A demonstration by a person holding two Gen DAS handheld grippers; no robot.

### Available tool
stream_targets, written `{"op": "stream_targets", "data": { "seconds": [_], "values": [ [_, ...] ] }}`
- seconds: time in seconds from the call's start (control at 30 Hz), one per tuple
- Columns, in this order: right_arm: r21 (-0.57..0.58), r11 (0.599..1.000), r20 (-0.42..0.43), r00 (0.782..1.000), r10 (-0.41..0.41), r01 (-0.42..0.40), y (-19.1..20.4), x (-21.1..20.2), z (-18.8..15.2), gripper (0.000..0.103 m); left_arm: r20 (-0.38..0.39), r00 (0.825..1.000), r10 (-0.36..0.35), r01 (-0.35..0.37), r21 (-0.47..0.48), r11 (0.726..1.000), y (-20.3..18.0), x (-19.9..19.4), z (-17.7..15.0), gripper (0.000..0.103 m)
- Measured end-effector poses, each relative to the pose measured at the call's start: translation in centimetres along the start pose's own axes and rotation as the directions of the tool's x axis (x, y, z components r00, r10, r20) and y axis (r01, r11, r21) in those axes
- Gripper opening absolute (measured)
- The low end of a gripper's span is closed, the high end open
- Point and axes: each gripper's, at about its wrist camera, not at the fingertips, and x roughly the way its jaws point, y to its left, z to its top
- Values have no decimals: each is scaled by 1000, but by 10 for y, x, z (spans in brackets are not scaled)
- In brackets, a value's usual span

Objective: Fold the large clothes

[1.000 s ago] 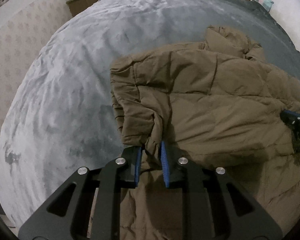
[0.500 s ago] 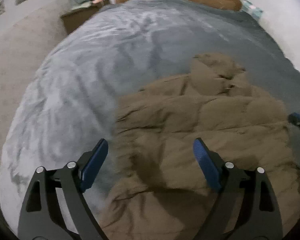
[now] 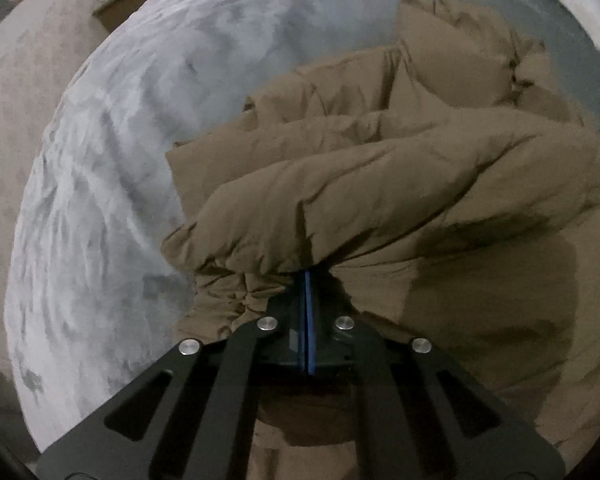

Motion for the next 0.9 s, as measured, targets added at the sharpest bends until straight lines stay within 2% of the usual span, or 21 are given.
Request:
{"op": "stream_targets", "data": {
  "seconds": [0.1,0.37,0.47,0.7,0.8,0.87,0.9],
  "values": [
    [10,1000,-21,1000,12,-12,-2,10,1,34,-9,1000,21,-21,28,999,-9,10,5,1],
    [8,1000,-46,999,21,-21,-6,24,3,33,-39,998,-39,39,1,999,8,13,-4,1],
    [-11,1000,-42,999,-1,1,-2,24,1,33,-39,998,-48,48,-8,999,11,18,-5,1],
    [5,1000,-58,998,9,-8,-1,28,8,35,-29,998,-50,50,-19,999,21,11,-9,1],
    [13,1000,-56,998,15,-14,-4,23,7,37,-18,1000,-18,18,-2,1000,19,-1,-12,1],
    [28,999,-69,997,28,-27,-10,12,6,41,-6,1000,7,-7,10,1000,18,-15,-16,7],
    [30,999,-54,998,33,-32,-12,3,3,46,6,1000,13,-13,16,1000,19,-22,-18,15]
  ]
}}
